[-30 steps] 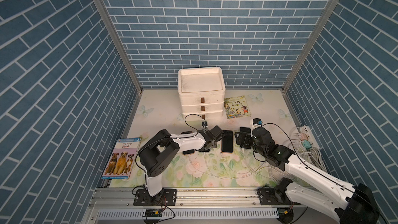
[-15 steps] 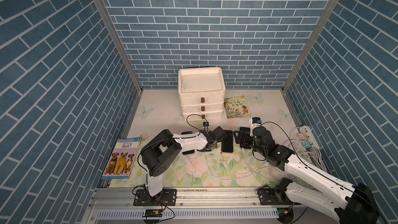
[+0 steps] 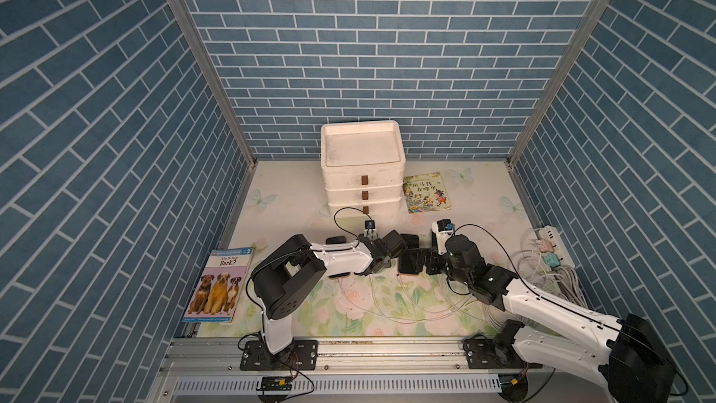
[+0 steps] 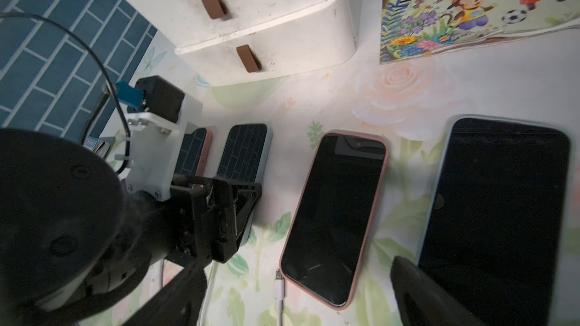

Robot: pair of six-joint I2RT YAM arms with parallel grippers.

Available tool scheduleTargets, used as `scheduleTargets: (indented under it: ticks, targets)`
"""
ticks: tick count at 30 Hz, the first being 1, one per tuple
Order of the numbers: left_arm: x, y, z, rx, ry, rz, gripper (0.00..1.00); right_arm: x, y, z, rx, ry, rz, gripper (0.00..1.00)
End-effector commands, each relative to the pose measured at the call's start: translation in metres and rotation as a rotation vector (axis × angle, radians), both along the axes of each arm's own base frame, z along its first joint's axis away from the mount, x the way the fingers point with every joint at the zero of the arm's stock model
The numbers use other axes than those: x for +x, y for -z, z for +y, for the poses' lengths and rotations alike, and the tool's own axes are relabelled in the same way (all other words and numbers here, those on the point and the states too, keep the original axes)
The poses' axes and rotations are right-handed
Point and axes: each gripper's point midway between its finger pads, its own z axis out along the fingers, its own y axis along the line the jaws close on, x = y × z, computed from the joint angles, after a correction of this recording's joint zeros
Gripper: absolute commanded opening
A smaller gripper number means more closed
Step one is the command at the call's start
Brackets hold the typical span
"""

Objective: Unplug the charging cable from the phone
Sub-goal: Pick up the phone at the center of the board, then remove the charging cable from the phone.

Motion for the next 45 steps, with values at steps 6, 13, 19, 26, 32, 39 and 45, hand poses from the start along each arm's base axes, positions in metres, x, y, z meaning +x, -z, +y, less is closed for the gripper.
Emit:
scheduleTargets:
  ticks: [6, 13, 19, 26, 32, 39, 45]
  targets:
    - [-0.01, -0.017, 0.0, -0.107, 0.005, -0.046, 0.0, -0.009, 0.013, 0.015, 0.071, -0.036, 0.025, 0.92]
    - [-0.003, -0.04, -0.012, -0.207, -0.005, -0.134, 0.0, -0.017, 0.02, 0.017, 0.089, -0.075, 0.034, 0.82]
    - [0.005, -0.053, -0.017, -0.258, -0.023, -0.189, 0.0, -0.042, 0.035, 0.038, 0.136, -0.167, 0.082, 0.57]
    - [0.007, -0.063, -0.015, -0.284, -0.043, -0.226, 0.0, -0.062, 0.03, 0.067, 0.189, -0.283, 0.065, 0.48]
    - [0.005, -0.07, -0.011, -0.325, -0.06, -0.248, 0.0, -0.081, 0.041, 0.092, 0.244, -0.344, 0.117, 0.48]
    - [0.002, -0.078, -0.009, -0.371, -0.057, -0.272, 0.0, -0.085, 0.046, 0.103, 0.253, -0.357, 0.134, 0.53]
    - [0.001, -0.084, -0.01, -0.404, -0.047, -0.296, 0.0, -0.08, 0.05, 0.103, 0.231, -0.334, 0.139, 0.67]
